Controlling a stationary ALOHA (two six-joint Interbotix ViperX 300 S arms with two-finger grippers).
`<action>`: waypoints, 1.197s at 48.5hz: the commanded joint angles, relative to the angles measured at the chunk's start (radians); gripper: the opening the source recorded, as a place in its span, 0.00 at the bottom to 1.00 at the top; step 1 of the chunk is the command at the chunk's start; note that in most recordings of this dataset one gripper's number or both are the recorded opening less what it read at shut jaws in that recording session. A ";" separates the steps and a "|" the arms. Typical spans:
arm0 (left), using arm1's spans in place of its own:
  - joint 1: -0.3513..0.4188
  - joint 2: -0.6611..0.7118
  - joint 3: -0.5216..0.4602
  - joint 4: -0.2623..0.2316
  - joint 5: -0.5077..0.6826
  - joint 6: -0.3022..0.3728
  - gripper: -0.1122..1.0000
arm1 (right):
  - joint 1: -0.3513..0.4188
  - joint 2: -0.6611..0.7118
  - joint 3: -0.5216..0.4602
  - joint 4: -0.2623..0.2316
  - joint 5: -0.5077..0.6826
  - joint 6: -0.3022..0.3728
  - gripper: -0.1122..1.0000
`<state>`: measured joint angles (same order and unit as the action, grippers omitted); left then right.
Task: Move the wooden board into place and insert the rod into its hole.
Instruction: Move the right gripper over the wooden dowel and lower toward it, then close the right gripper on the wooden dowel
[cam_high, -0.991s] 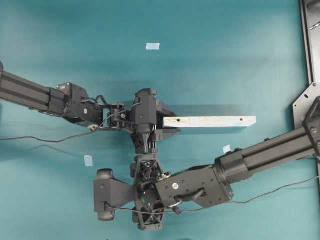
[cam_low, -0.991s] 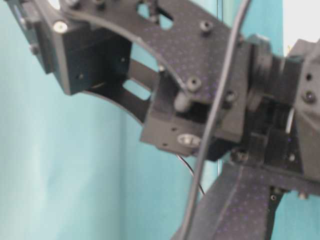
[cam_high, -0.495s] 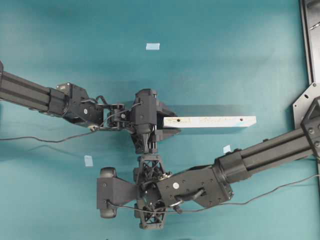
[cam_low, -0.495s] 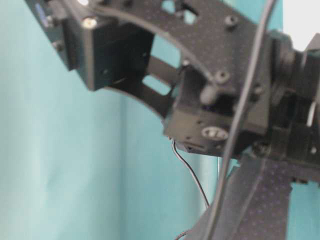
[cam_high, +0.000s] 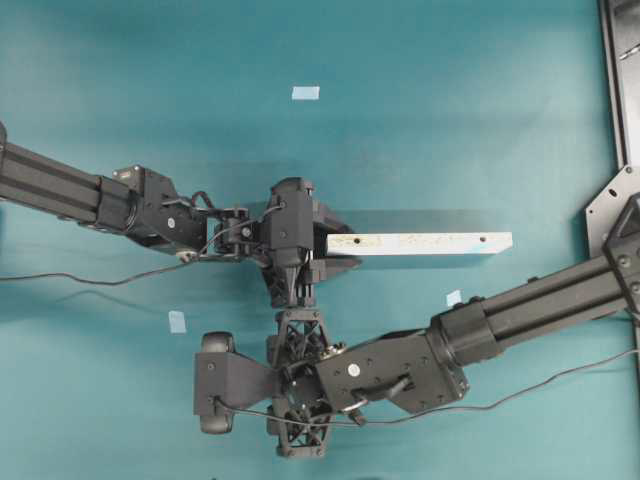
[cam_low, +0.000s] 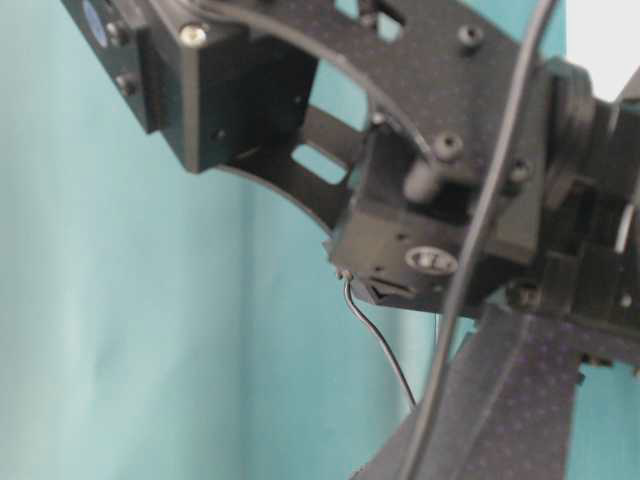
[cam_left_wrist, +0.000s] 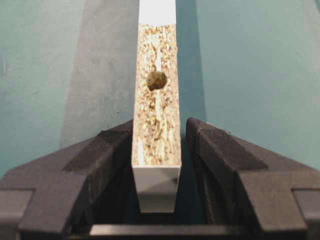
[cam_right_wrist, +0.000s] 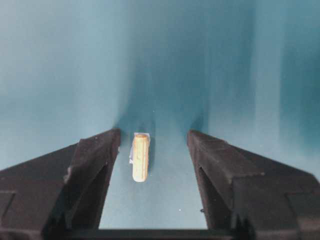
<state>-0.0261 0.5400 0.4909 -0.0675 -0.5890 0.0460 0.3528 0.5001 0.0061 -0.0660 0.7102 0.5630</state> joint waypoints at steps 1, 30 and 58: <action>-0.003 -0.003 0.002 -0.002 0.017 0.002 0.53 | 0.008 -0.021 -0.006 0.003 -0.011 0.003 0.66; -0.005 -0.005 -0.005 -0.002 0.035 0.000 0.53 | 0.038 -0.008 -0.006 -0.006 -0.035 0.054 0.49; -0.005 -0.005 -0.005 -0.002 0.035 -0.002 0.53 | 0.055 -0.006 -0.006 -0.006 -0.006 0.055 0.28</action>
<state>-0.0245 0.5400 0.4878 -0.0675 -0.5722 0.0445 0.3774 0.5031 0.0061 -0.0752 0.7026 0.6151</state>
